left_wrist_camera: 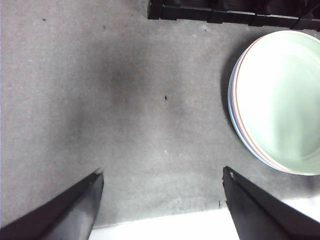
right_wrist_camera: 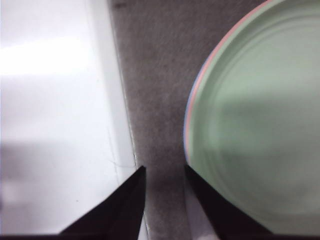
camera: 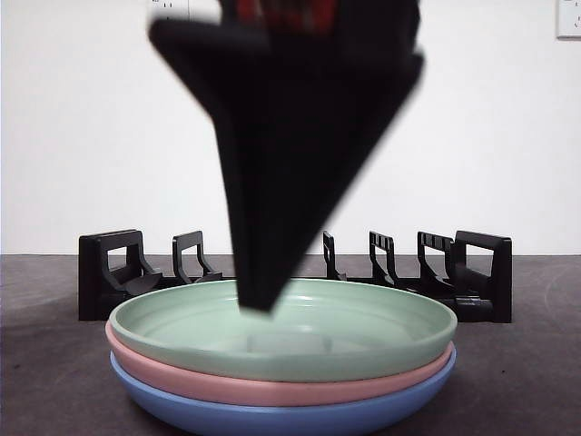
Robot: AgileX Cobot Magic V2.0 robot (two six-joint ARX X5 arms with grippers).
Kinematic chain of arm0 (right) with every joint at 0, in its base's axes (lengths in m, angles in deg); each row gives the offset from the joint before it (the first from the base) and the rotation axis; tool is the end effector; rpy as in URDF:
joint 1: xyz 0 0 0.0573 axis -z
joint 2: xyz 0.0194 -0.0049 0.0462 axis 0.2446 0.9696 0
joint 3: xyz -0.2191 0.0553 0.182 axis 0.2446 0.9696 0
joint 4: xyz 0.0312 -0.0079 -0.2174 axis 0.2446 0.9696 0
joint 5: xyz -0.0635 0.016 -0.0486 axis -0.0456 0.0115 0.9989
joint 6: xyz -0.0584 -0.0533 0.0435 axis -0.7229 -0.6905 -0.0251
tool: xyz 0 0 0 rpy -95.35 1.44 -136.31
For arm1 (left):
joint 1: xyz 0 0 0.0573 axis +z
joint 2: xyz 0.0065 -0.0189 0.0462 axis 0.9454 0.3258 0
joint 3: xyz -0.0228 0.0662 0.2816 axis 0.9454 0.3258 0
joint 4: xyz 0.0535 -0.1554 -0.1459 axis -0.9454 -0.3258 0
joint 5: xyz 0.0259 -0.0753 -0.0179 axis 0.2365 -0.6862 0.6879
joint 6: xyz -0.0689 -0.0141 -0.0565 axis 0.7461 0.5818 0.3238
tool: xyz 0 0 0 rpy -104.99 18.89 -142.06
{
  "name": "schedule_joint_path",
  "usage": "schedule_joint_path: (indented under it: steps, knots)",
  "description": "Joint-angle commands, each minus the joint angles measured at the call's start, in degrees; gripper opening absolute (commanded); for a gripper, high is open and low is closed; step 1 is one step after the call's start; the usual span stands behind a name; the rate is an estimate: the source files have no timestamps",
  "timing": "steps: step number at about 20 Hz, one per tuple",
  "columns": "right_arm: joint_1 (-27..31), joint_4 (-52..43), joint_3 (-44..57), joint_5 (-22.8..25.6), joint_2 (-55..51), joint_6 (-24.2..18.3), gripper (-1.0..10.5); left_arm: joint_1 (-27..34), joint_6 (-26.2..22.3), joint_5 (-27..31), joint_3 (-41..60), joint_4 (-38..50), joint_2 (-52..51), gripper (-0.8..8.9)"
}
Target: Place the plate
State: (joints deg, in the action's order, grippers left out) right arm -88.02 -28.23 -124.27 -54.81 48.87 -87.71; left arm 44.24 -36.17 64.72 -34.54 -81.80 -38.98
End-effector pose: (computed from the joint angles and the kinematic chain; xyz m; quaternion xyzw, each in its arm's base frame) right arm 0.0784 0.2561 0.2301 -0.4026 0.4475 0.4853 0.6341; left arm 0.0533 -0.0251 0.2755 -0.0823 0.4790 -0.0929 0.8690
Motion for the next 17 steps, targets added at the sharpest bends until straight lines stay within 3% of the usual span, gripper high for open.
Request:
schedule_joint_path:
  steps: [1,4,7,10,13,17]
  knots:
    - [-0.68,-0.68,-2.14,0.81,-1.90,1.70,1.2,-0.17,-0.87,0.15,-1.05,1.77,0.35,3.75]
    - [2.12,-2.03,-2.14,5.68,-5.90,1.70,1.2,-0.17,-0.98,0.11,-1.05,4.76,0.46,3.75]
    - [9.79,-2.14,-2.10,8.09,-9.38,1.70,1.2,-0.17,-0.96,0.11,-1.05,6.73,1.33,3.75]
    - [20.74,-2.99,-2.01,7.91,-12.07,1.62,1.2,-0.15,-0.96,0.11,-1.05,7.82,2.80,3.75]
    - [33.46,-5.64,-1.99,6.78,-14.16,-2.23,1.2,-0.15,-0.98,0.11,-1.05,10.93,4.22,3.75]
    - [46.73,-8.83,-1.99,0.35,-15.12,-4.72,1.2,-0.17,-0.98,0.13,-1.05,16.39,4.48,3.75]
